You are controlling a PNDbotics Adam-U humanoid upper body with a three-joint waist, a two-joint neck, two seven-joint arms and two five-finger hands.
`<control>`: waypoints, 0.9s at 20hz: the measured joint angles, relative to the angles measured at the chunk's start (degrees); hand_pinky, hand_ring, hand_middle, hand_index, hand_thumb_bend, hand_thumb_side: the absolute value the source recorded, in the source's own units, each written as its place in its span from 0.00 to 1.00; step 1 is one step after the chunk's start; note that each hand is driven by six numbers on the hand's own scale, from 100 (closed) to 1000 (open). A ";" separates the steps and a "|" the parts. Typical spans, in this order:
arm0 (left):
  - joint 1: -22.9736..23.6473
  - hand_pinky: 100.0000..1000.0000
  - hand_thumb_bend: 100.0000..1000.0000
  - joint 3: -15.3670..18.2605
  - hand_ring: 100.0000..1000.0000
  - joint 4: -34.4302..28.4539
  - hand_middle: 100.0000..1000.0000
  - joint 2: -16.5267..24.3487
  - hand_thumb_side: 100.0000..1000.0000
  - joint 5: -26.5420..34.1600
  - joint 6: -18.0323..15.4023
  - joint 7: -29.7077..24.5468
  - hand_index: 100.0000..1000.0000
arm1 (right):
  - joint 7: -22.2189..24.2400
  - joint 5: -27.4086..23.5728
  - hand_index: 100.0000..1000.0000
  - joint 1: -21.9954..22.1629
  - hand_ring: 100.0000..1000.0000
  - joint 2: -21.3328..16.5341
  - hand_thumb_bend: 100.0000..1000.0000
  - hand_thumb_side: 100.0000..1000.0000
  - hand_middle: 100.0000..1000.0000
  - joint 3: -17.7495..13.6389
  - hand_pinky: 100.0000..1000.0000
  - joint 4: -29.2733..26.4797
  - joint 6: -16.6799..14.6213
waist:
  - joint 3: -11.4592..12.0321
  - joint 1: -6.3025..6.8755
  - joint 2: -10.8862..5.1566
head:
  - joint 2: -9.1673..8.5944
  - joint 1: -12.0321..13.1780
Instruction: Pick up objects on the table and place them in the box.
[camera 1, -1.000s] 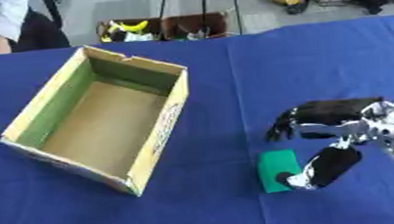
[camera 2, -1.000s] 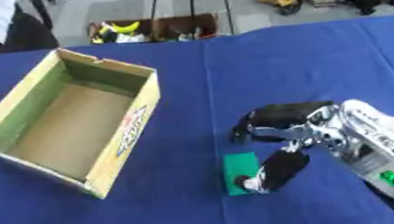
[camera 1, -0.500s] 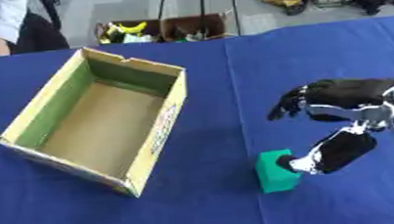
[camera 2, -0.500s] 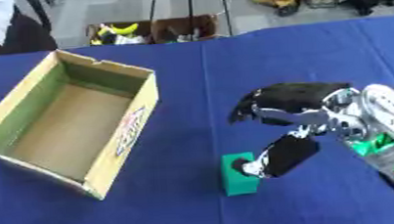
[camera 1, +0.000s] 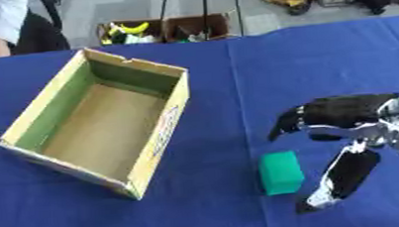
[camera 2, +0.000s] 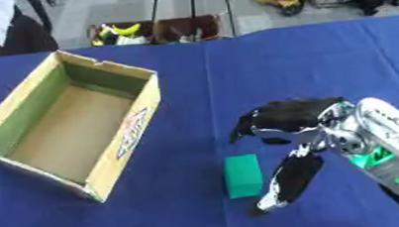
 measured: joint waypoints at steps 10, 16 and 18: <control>0.00 0.16 0.06 0.00 0.52 0.00 0.57 0.00 0.91 -0.05 0.04 -0.20 0.81 | 0.11 0.97 0.89 -0.54 0.79 0.02 0.60 0.48 0.79 0.02 0.71 0.00 -0.26 | -0.04 -0.01 0.18 | 0.00 -0.17; -0.01 0.16 0.06 0.00 0.52 0.00 0.57 0.00 0.91 -0.15 0.02 -0.24 0.81 | 0.14 2.27 0.87 0.17 0.78 0.26 0.56 0.45 0.77 1.45 0.70 0.23 -0.64 | 0.31 -0.01 0.36 | 0.00 -0.37; -0.01 0.16 0.06 0.00 0.53 0.00 0.57 0.00 0.91 -0.19 0.04 -0.27 0.81 | 0.12 2.29 0.86 0.32 0.76 0.66 0.52 0.45 0.75 1.94 0.69 0.74 -0.70 | 0.39 0.00 0.45 | -0.01 -0.41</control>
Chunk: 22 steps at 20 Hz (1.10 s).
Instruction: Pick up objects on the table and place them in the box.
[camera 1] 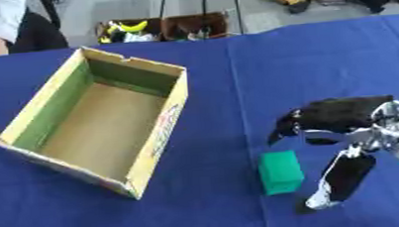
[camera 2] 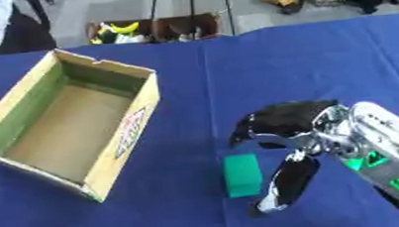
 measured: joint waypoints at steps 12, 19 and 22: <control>-0.03 0.16 0.06 0.00 0.53 0.00 0.57 -0.03 0.91 -0.27 -0.05 -0.20 0.81 | -2.71 2.47 0.83 0.12 0.73 2.12 0.38 0.46 0.71 0.50 0.66 3.28 1.72 | 0.13 0.19 0.28 | -0.09 -0.38; -0.03 0.16 0.06 0.00 0.53 0.00 0.57 -0.04 0.91 -0.32 -0.06 -0.24 0.81 | -4.57 3.05 0.81 0.15 0.71 2.48 0.33 0.31 0.69 0.56 0.64 5.27 1.47 | 0.11 0.30 0.41 | -0.09 -0.46; -0.03 0.16 0.06 0.00 0.53 0.00 0.57 -0.04 0.91 -0.32 -0.09 -0.30 0.81 | -4.59 3.02 0.79 0.16 0.68 2.53 0.33 0.29 0.65 0.76 0.62 5.73 1.27 | 0.11 0.34 0.42 | -0.10 -0.50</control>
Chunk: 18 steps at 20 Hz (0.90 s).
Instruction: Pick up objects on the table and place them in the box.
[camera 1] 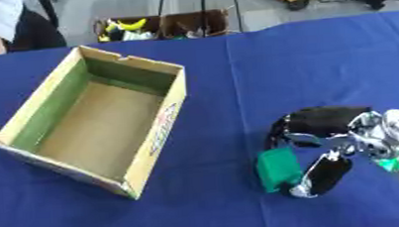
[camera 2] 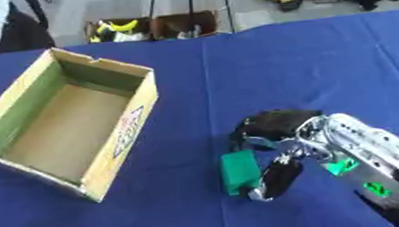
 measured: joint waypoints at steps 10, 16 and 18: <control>0.00 0.16 0.06 0.00 0.53 0.00 0.57 0.00 0.91 0.00 0.06 -0.08 0.81 | -1.39 -0.18 0.72 0.00 0.60 0.13 0.34 0.28 0.58 0.08 0.54 0.77 0.03 | 0.00 0.00 0.00 | -0.20 -0.18; 0.00 0.16 0.06 0.00 0.53 0.00 0.58 0.00 0.91 0.00 0.09 -0.11 0.81 | -3.92 -0.59 0.66 0.00 0.56 0.51 0.25 0.28 0.53 0.08 0.50 1.35 1.10 | 0.00 -0.03 0.00 | -0.21 -0.18; 0.00 0.16 0.06 0.00 0.53 0.00 0.58 0.00 0.91 0.00 0.09 -0.11 0.81 | -4.83 -0.72 0.64 -0.01 0.56 0.51 0.20 0.28 0.52 0.08 0.50 1.37 1.58 | 0.00 -0.03 0.00 | -0.21 -0.18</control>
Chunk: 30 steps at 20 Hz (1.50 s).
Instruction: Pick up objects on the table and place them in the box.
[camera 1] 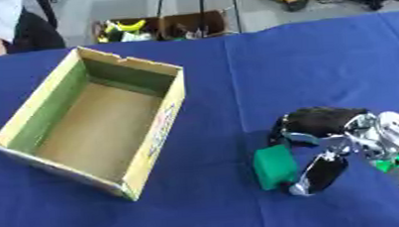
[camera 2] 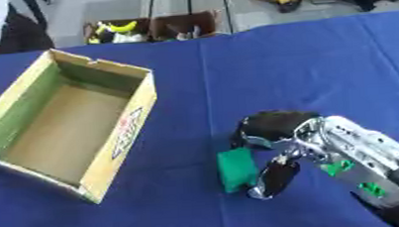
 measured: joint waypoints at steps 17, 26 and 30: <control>-0.01 0.16 0.06 0.00 0.53 0.00 0.58 0.00 0.91 -0.03 0.13 -0.12 0.81 | -7.22 -2.33 0.49 -1.05 0.52 -0.04 0.00 0.26 0.39 -2.83 0.44 -2.73 5.94 | -0.25 -0.15 -0.01 | 0.01 0.27; -0.01 0.16 0.06 0.00 0.53 0.00 0.58 0.00 0.91 -0.18 0.27 -0.25 0.81 | -10.50 -3.03 0.47 -1.83 0.51 -0.21 0.00 0.28 0.36 -4.26 0.43 -4.80 8.84 | -0.30 -0.14 -0.01 | -0.20 0.28; -0.01 0.16 0.06 0.00 0.53 0.00 0.58 0.00 0.91 -0.21 0.27 -0.26 0.81 | -11.12 -3.04 0.47 -2.24 0.51 -0.52 0.00 0.28 0.35 -4.47 0.43 -5.41 9.23 | -0.38 -0.15 -0.01 | -0.25 0.28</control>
